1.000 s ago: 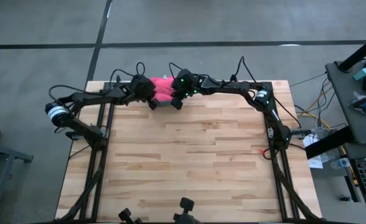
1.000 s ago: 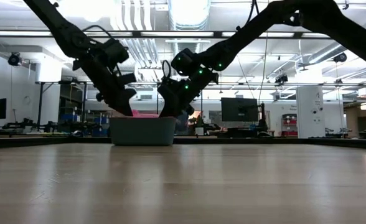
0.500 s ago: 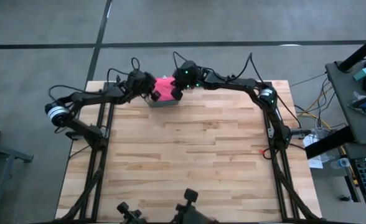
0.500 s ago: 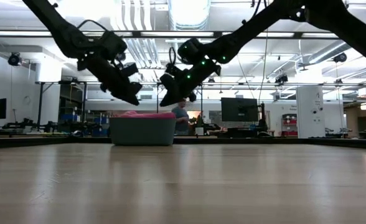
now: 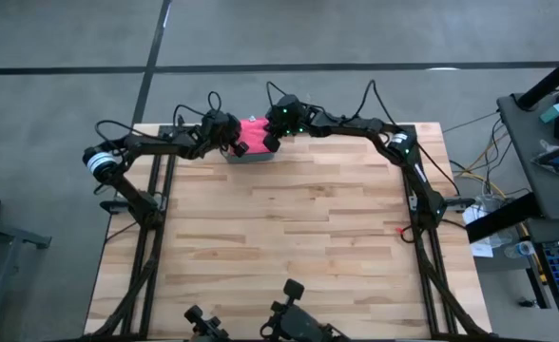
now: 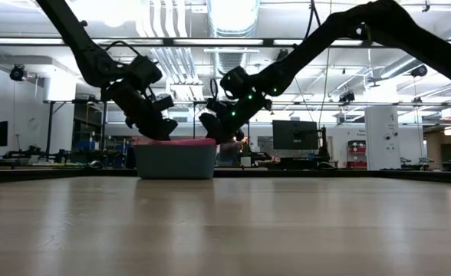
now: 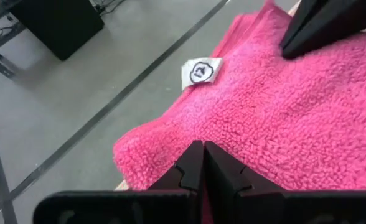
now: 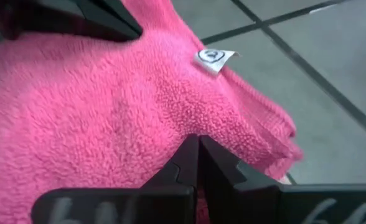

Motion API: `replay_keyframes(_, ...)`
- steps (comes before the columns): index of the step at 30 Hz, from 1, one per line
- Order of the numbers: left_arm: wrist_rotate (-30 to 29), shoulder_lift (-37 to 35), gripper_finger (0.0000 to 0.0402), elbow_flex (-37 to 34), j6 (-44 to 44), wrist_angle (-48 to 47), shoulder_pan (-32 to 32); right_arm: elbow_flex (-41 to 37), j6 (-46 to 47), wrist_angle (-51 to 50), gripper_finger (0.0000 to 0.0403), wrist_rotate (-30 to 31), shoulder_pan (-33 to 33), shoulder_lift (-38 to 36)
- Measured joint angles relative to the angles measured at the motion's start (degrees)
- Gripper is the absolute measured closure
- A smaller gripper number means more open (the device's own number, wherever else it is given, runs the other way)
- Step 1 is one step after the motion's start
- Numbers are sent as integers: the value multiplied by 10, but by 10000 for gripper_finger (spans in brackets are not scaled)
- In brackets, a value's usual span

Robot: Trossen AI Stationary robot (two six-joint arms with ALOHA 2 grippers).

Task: Fold microfiber towels
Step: Put the pink towel into the bin, then return to Home Position

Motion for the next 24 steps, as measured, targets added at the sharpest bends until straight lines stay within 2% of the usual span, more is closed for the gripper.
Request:
replay_keyframes(5,-2,-52,402,-1,0,-27,-10,0,-10,-23,394,-1,2,-38)
replay_keyframes(10,1,-166,402,-22,2,-61,-61,-42,-44,-37,394,0,33,-98)
replay_keyframes(13,4,-249,402,-58,2,-61,-116,-111,-62,-7,394,-2,58,-160)
replay_keyframes(20,12,-423,402,-141,1,-58,-266,-330,-94,95,394,-1,106,-334)
replay_keyframes(24,61,-493,402,-168,6,-59,-324,-449,-104,155,394,-2,120,-427)
